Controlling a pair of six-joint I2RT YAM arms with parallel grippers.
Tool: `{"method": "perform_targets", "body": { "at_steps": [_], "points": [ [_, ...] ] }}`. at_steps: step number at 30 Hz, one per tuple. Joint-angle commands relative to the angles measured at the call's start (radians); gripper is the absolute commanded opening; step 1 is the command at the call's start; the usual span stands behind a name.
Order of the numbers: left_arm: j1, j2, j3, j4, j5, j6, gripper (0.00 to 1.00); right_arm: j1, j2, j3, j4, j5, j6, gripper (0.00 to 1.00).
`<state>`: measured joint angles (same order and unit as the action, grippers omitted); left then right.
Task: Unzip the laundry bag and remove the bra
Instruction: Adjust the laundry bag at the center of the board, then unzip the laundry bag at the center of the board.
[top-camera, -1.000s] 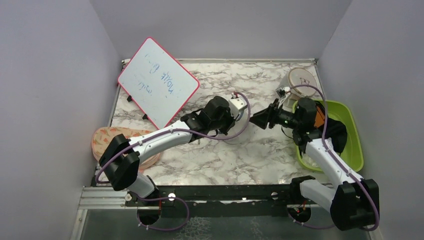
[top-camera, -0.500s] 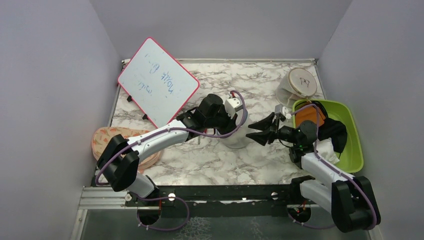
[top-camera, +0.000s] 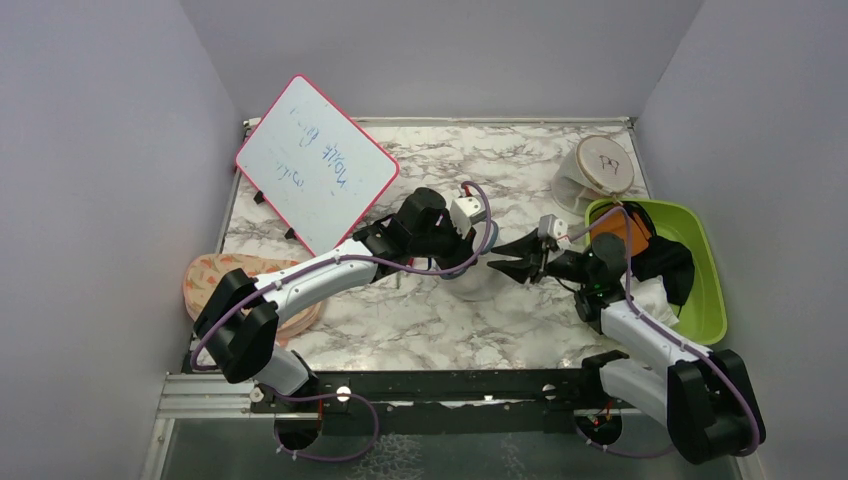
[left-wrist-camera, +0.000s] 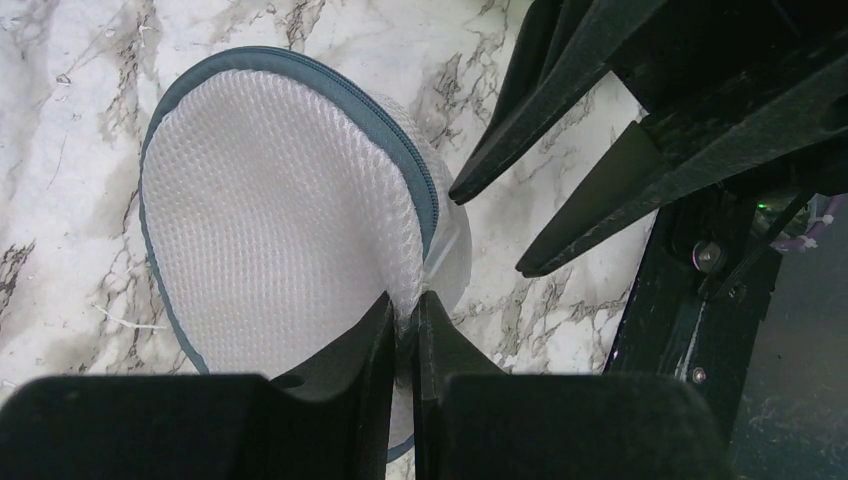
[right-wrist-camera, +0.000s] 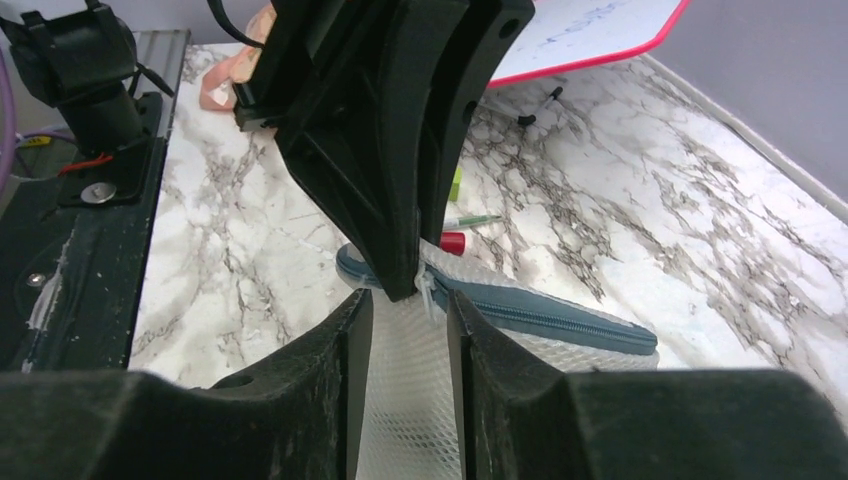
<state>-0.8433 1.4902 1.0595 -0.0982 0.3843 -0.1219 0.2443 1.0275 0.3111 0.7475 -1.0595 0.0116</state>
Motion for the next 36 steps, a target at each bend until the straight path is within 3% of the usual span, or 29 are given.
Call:
{"method": "perform_targets", "body": {
  "at_steps": [1, 17, 24, 28, 36],
  "points": [
    [0.006, -0.039, -0.004, 0.028, 0.043, -0.014, 0.0, 0.017, 0.029, 0.026, -0.024, 0.031, -0.054, 0.31],
    [0.007, -0.032, -0.005, 0.03, 0.058, -0.018, 0.0, 0.057, 0.12, 0.045, 0.021, 0.067, -0.07, 0.26],
    [0.007, -0.025, -0.002, 0.03, 0.064, -0.018, 0.0, 0.064, 0.125, 0.045, 0.036, 0.102, -0.055, 0.12],
    [0.007, -0.02, 0.003, 0.017, 0.054, -0.006, 0.0, 0.063, 0.098, 0.054, -0.016, 0.203, -0.017, 0.01],
    [0.007, -0.029, 0.004, -0.012, -0.017, 0.02, 0.0, 0.064, -0.02, 0.093, -0.342, 0.541, -0.012, 0.01]
  ]
}}
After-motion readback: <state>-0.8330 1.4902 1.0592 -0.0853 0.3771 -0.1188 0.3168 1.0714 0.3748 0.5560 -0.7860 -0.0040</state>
